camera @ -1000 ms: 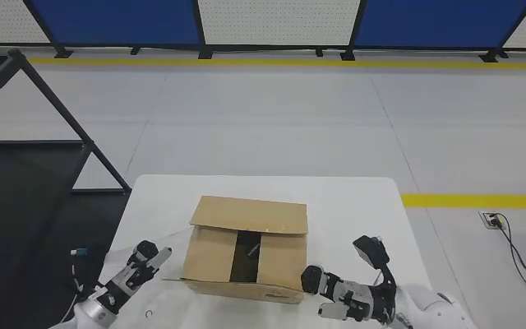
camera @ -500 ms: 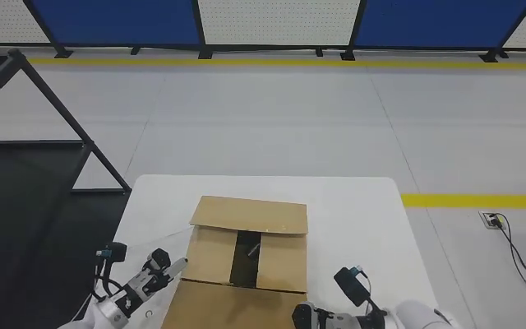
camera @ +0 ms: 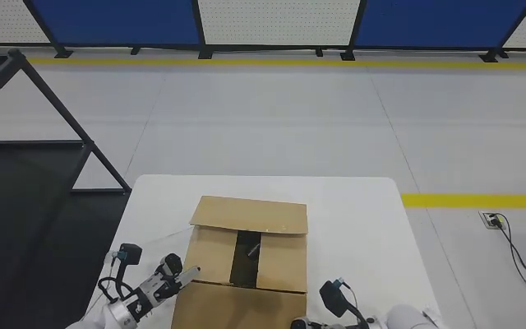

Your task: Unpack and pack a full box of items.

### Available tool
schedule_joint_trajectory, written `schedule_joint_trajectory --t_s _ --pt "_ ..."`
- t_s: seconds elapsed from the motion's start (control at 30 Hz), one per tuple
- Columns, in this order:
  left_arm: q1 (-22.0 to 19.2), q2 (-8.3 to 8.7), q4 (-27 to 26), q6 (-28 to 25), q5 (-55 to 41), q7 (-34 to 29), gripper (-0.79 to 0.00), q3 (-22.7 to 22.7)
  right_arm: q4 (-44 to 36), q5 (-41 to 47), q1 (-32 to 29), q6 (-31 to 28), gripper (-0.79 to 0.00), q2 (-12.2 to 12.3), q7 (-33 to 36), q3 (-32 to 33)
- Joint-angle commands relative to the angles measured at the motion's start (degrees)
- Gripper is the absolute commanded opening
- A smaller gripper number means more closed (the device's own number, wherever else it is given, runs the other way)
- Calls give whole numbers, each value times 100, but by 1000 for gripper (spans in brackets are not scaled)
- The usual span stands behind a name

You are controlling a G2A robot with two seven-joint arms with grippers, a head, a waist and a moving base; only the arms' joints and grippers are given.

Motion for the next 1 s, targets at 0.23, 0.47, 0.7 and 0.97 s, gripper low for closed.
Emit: schedule_joint_trajectory --t_s 0.23,0.47,0.7,0.97 --pt "-5 20 -53 -27 -35 -63 0 140 240 -165 166 162 0 18 -23 -159" --pt "-17 40 -70 -43 -104 -104 0 190 313 -298 278 281 0 34 -23 -262" --pt "16 61 -99 -17 -128 59 0 86 146 -333 331 238 0 65 -116 -234" --pt "250 93 -202 -154 -368 313 0 -284 -107 348 613 542 0 83 -539 32"
